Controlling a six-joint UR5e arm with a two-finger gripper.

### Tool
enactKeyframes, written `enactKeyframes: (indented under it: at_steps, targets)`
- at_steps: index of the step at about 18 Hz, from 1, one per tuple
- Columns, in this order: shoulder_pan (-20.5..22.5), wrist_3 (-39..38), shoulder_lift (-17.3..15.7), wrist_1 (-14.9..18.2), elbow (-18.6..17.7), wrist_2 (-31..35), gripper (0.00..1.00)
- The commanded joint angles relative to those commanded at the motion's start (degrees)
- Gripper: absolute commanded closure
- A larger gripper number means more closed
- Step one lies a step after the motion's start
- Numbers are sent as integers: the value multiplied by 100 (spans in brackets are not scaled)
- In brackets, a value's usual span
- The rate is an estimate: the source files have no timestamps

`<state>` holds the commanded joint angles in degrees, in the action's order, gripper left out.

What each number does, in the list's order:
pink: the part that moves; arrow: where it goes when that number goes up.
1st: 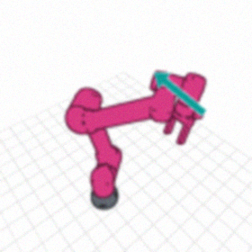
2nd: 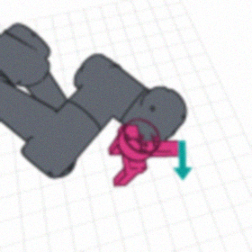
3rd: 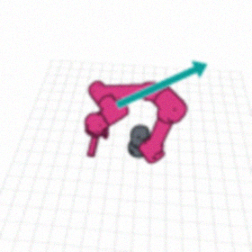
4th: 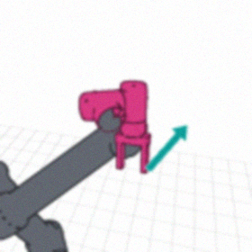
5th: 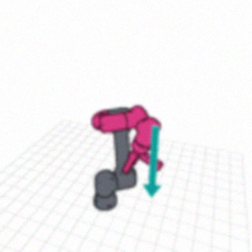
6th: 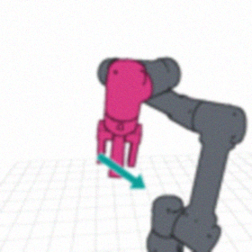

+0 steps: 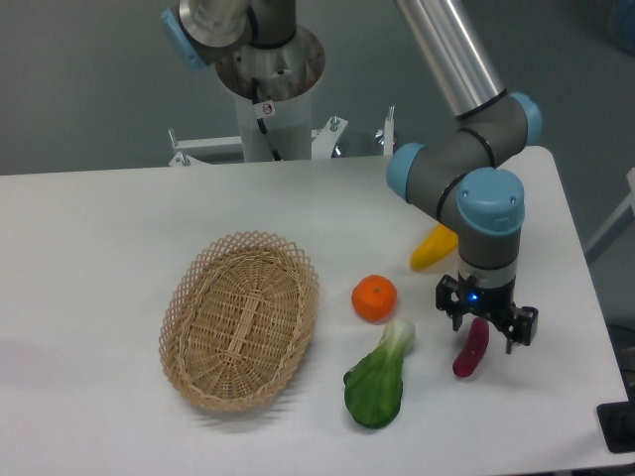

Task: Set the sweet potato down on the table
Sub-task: 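Open the gripper, release the sweet potato, and lift the gripper away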

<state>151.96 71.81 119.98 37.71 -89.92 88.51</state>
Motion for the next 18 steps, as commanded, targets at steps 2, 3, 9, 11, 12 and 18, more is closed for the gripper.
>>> enactKeyframes:
  at_steps: [2, 3, 9, 11, 12, 18]
  targets:
    - [9, 61, -132, 0, 87, -9, 0]
    - [17, 62, -202, 0, 132, -9, 0]
    - [149, 315, -861, 543, 290, 299, 0]
    - [254, 885, -1159, 1113, 282, 334, 0]
    - [351, 1210, -1256, 1377, 290, 343, 0]
    - [756, 2293, -1398, 2083, 308, 334, 0]
